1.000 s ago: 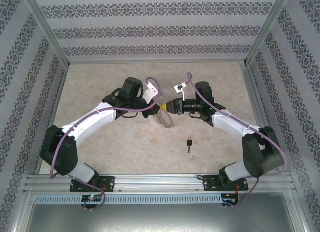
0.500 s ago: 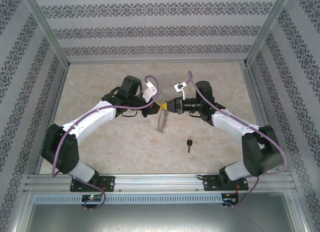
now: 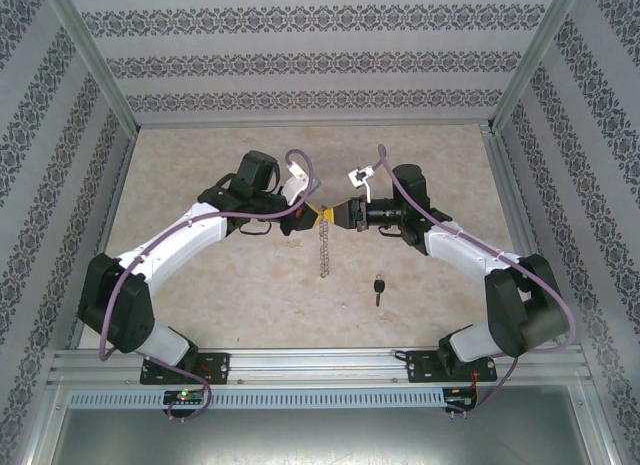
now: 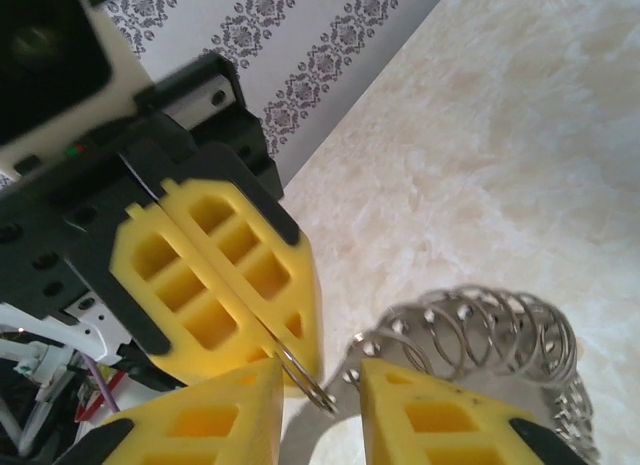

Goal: Put the keys on the keyring

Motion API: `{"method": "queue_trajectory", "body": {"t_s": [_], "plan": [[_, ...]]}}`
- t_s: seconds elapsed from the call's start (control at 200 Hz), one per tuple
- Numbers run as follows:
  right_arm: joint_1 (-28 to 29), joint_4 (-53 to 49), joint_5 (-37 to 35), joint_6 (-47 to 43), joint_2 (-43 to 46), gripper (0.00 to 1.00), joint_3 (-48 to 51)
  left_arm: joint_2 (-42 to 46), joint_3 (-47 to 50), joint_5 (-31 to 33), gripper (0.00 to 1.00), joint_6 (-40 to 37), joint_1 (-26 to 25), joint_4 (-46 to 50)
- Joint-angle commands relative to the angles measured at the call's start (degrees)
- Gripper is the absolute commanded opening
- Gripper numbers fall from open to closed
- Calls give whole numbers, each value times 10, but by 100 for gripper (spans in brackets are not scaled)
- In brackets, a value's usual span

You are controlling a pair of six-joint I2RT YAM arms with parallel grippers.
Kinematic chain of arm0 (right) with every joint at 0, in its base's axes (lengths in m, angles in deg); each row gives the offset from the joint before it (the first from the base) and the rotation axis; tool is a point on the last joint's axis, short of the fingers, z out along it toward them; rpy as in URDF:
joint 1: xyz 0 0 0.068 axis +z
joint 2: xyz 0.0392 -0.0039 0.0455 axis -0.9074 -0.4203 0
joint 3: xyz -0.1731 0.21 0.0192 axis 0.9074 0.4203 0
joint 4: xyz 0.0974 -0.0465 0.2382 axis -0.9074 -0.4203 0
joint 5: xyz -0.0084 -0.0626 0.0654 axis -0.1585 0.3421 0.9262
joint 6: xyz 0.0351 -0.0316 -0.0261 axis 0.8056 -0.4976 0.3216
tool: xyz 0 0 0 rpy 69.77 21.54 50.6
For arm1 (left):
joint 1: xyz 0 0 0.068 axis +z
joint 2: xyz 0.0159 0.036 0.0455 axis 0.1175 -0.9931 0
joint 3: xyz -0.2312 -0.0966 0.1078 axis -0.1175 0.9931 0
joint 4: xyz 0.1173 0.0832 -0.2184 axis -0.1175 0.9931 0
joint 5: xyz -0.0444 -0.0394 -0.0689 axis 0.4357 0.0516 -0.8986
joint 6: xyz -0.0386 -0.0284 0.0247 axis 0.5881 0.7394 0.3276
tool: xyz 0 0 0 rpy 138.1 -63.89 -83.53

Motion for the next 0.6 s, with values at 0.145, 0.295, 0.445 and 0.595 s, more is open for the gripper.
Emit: {"method": "queue_trajectory", "body": {"t_s": [0.145,0.295,0.445,0.595], "plan": [[4,25,23,2,17,27,18,35,-20,-36,0,2,7,-10],[4,39,27,11,18,27,14,35,-23,-45,0,-1,7,-4],[5,46,29,16,18,27,7,33,-25,-53,0,-2,7,-1],[5,51,31,19,19,27,2,27,-28,-63,0,-5,7,6]]}}
